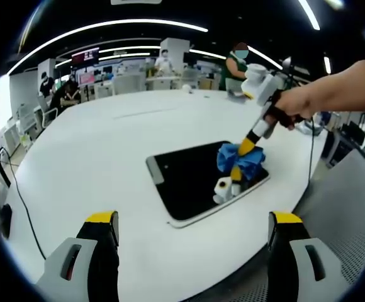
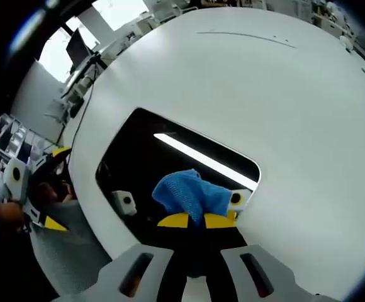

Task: Wipe the mirror surface with the cleaning cloth until all visible marks leave the cleaned area.

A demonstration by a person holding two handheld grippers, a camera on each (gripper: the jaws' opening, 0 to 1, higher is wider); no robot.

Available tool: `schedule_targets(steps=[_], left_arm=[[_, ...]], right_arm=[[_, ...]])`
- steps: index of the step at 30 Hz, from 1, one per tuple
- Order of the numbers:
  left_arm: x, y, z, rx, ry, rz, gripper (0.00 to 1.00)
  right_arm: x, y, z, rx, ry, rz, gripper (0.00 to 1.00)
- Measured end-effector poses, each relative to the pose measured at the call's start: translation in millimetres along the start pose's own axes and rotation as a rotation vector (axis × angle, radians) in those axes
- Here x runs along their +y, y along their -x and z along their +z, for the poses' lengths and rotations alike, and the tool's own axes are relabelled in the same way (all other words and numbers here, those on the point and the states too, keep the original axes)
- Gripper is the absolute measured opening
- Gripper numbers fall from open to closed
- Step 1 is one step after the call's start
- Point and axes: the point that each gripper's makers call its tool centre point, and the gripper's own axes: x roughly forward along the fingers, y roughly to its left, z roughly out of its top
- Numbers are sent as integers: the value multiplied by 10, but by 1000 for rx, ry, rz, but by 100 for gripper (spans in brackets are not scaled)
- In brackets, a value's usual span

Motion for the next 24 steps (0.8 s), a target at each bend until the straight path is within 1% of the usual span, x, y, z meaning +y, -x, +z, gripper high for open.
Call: schedule_targets(steps=[24], left_arm=[[-1,-3,-7,2,-3,-1,99]], right_arm=[[-248,123,-136,8,-17,-45,1]])
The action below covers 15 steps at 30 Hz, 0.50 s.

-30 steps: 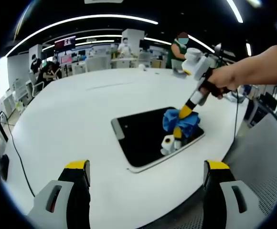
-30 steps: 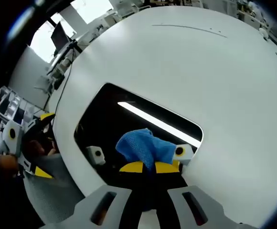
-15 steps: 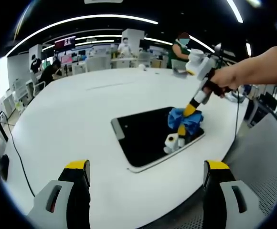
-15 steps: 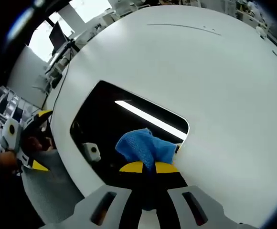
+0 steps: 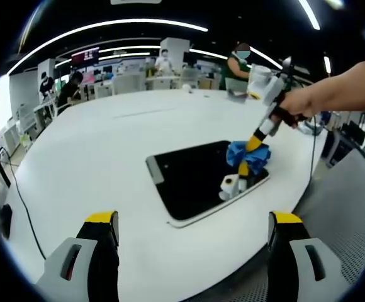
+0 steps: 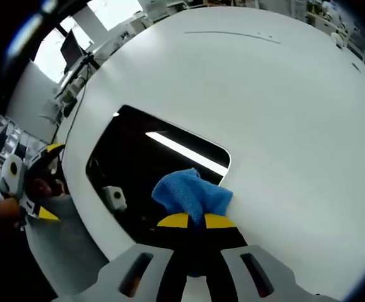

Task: Wipe the mirror surface with the cleaning cloth until all visible marks leave the cleaned area.

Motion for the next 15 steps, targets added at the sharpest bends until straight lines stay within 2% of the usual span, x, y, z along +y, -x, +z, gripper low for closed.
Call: schedule_targets(steps=[15], left_arm=[[-5,-3,-3,1,0,-2,99]], right_arm=[[14,-10,1,-4,39,-43,1]])
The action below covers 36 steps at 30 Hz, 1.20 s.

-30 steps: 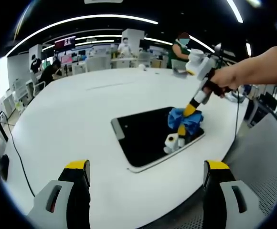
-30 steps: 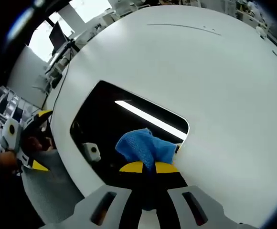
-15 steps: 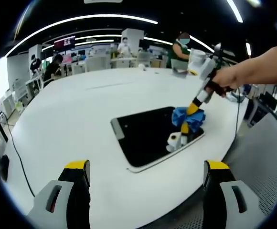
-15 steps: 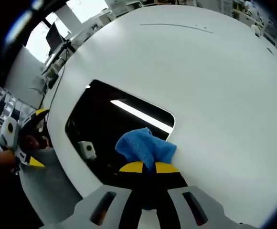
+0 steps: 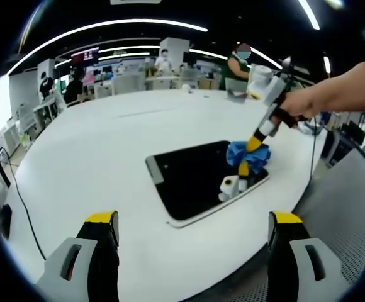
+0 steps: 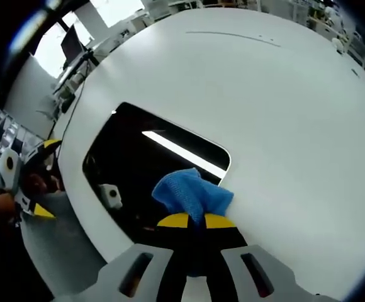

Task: Wipe the mirror surface with the cleaning cloth until all visible marks leave the cleaned area.

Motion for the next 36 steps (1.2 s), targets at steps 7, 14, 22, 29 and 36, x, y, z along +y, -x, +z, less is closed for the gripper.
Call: schedule_targets(steps=[7,14,22,29,36], left_arm=[[-5,-1,0,1,-1,-2,99],[-12,8,29,-15,10,-4,99],[-30,-9,22,-12,5,-15,99],[-47,-17,19,-11,-3,-25,99],[-36,-13,21,-13,-6,-22,99]], right_arm=[[7,5,-5,-3,8,-30,1],[31,-5,-34,2,80,-73,1],[71,10,-98,16,66,-74,1],[115,30,-176,14,47,-66,1],[169,43,-244,4,44,-78,1]])
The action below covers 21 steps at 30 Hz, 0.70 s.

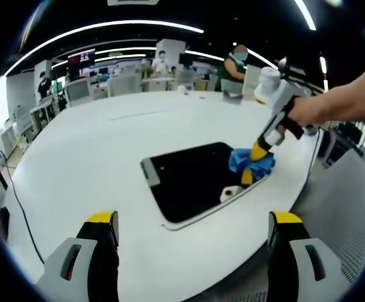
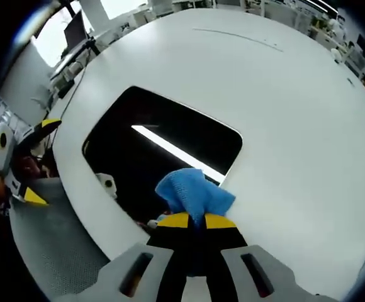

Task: Wipe the mirror surface with the cleaning cloth until all visible marks leave the cleaned area.

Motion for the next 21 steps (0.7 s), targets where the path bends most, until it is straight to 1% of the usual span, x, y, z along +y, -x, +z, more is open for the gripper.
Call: schedule_targets(steps=[11,15,21], left_arm=[[20,5,-4,1,9,13,99],[8,0,-6,5,4,7,99],[0,-1,-12,10,5,4,99]], right_arm=[[32,15,-21,9,8,-24,1],[50,23,-48,12,14,-21,1],[79,31,-86,17,-10,-9,1]])
